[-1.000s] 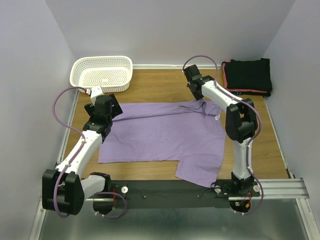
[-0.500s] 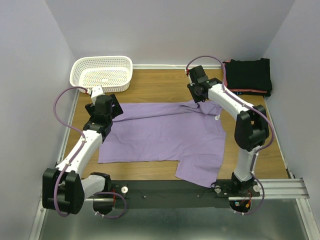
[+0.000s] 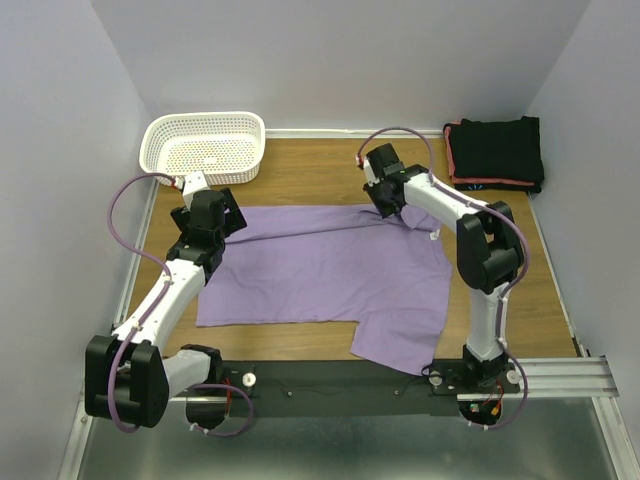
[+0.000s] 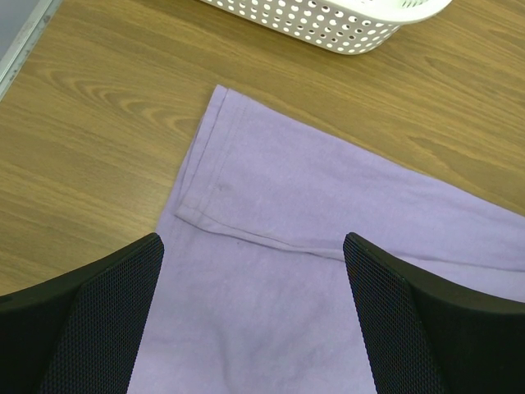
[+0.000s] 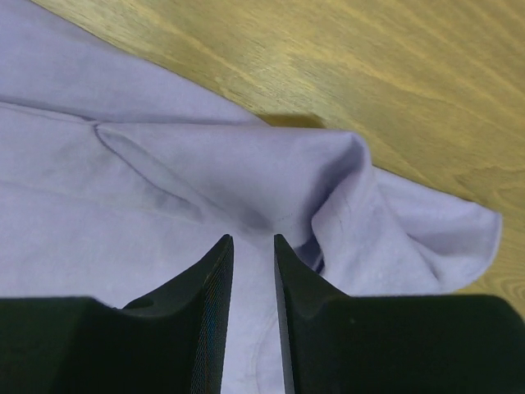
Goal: Fold and stack the t-shirts
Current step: Fold the tshirt
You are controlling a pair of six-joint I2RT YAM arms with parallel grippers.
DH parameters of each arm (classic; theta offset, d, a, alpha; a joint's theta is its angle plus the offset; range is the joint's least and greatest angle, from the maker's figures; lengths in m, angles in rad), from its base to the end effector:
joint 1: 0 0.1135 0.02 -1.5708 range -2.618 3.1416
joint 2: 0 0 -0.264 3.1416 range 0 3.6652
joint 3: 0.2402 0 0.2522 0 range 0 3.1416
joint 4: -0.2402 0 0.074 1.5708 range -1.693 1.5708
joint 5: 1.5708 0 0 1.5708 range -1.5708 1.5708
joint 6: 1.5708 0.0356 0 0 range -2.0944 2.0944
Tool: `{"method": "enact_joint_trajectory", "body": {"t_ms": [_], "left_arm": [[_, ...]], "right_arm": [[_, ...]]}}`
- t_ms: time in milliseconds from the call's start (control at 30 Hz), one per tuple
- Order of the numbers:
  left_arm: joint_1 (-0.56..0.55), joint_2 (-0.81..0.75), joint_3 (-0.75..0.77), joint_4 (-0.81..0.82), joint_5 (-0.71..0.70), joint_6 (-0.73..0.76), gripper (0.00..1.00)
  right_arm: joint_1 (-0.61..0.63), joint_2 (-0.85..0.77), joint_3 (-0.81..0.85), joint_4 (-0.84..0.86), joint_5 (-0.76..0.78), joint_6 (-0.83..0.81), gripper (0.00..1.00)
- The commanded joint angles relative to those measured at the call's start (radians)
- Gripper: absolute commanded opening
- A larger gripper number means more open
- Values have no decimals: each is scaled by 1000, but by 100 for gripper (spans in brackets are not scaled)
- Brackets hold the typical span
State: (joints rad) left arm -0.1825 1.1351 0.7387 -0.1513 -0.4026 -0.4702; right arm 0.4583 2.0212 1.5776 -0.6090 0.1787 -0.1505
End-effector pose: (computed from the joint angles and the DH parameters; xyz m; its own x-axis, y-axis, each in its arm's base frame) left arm 0.2472 -0.0314 0.2580 -0.3831 -0.3532 -0.8535 -0.3764 0.9035 -0.2049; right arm 0.3937 0.1872 0.2055 -0.7168 -0.5181 -0.4666 -0.4692 0.8534 -0.2269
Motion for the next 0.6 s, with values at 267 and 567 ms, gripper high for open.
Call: {"method": "enact_joint_trajectory", "body": {"t_ms": [267,567], "left_arm": [[5,11,11,21,21,12,98],[6,12,10,19,22,15,98]], "right_arm": [[2,77,39,32,64,-21,34],[2,77,42,35,71,-26,30]]}}
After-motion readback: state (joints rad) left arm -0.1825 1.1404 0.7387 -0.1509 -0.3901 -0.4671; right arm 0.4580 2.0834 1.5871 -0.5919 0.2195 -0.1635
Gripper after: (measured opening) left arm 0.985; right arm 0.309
